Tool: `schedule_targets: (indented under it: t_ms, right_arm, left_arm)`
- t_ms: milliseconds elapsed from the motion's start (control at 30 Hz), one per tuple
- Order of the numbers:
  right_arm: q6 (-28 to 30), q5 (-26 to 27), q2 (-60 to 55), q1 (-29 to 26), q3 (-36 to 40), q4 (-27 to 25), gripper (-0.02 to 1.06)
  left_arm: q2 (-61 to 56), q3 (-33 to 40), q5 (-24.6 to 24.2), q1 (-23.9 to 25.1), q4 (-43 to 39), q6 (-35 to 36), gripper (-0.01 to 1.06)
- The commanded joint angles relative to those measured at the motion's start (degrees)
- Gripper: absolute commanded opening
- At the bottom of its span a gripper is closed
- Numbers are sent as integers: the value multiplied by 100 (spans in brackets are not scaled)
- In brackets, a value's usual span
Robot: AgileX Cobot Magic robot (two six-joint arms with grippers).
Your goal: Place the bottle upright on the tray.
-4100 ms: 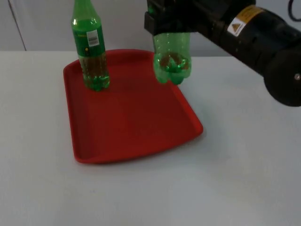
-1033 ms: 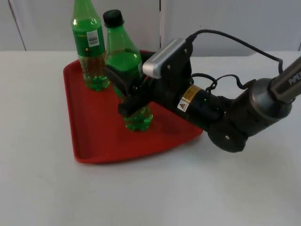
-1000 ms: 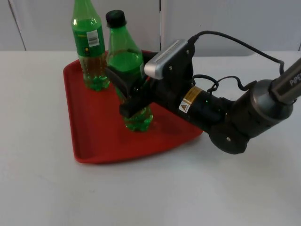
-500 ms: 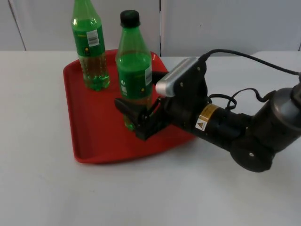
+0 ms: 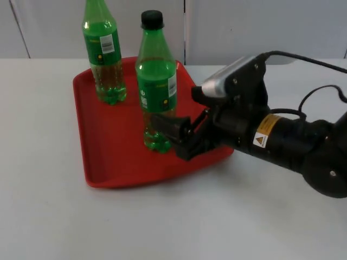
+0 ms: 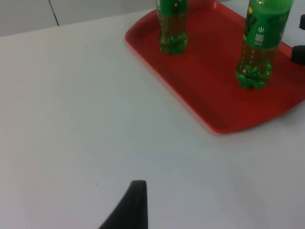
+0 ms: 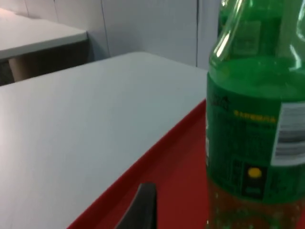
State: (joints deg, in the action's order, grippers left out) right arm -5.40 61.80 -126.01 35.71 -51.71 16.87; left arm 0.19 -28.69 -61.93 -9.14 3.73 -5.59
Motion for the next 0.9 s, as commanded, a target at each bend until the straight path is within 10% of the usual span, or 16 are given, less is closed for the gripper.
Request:
schedule_targets:
  t_ms: [0, 867]
  right_arm:
    - [-59, -320, 216, 0, 121, 17, 85]
    - [-926, -4255, 1610, 0, 147, -52, 85]
  left_arm:
    - [-19, 29, 27, -7, -13, 30, 105]
    - [-19, 29, 27, -7, -13, 30, 105]
